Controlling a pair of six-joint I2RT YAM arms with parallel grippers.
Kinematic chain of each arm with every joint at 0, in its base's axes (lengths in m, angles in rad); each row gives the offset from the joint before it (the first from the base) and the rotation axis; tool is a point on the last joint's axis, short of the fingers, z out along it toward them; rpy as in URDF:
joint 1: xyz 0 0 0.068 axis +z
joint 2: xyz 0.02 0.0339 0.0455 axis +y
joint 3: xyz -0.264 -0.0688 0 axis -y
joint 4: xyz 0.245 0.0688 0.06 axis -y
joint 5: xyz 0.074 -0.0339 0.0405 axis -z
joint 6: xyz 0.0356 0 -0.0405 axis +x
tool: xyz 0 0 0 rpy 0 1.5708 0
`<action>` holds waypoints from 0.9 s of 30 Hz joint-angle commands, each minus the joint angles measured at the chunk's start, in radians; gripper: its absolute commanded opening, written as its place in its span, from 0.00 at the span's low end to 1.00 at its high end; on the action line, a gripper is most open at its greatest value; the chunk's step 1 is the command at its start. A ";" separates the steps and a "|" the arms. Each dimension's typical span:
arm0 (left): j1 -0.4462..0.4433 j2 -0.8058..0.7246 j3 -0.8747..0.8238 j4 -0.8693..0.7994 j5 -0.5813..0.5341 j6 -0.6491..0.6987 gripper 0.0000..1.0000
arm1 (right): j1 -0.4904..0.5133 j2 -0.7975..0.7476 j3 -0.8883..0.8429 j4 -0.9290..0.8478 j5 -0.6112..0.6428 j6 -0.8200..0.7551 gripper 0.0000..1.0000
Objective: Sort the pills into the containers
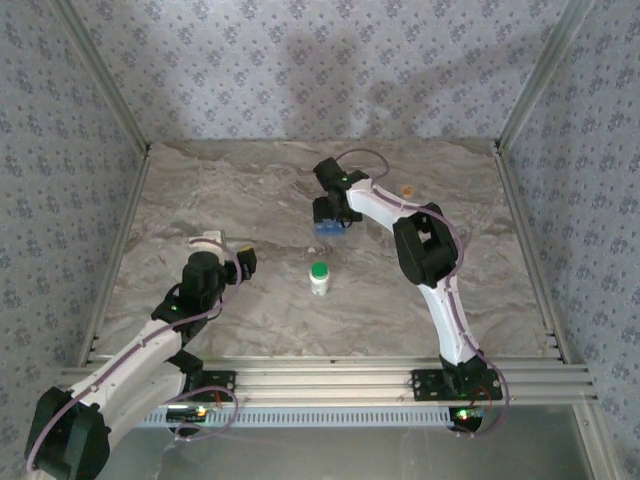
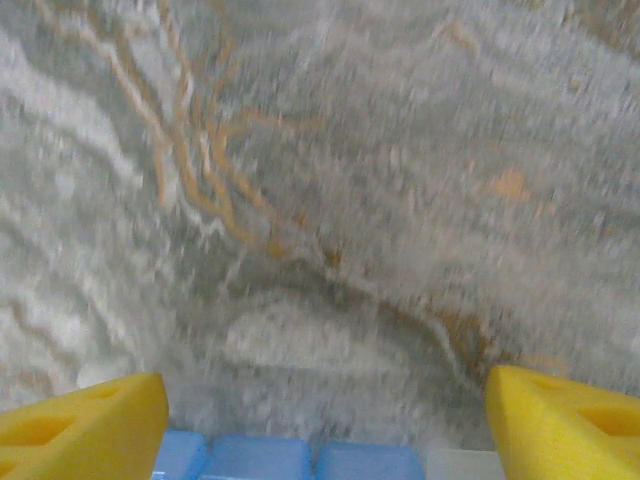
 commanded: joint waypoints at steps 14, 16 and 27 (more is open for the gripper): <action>0.003 0.099 0.042 0.112 0.119 0.101 0.87 | -0.040 -0.303 -0.154 0.048 -0.089 -0.081 0.85; 0.004 0.128 0.081 0.096 0.123 0.113 0.86 | -0.068 -0.363 -0.244 0.077 -0.123 -0.091 0.84; 0.004 0.407 0.359 -0.033 0.164 0.141 0.85 | -0.235 -0.373 -0.380 0.087 -0.390 -0.220 0.74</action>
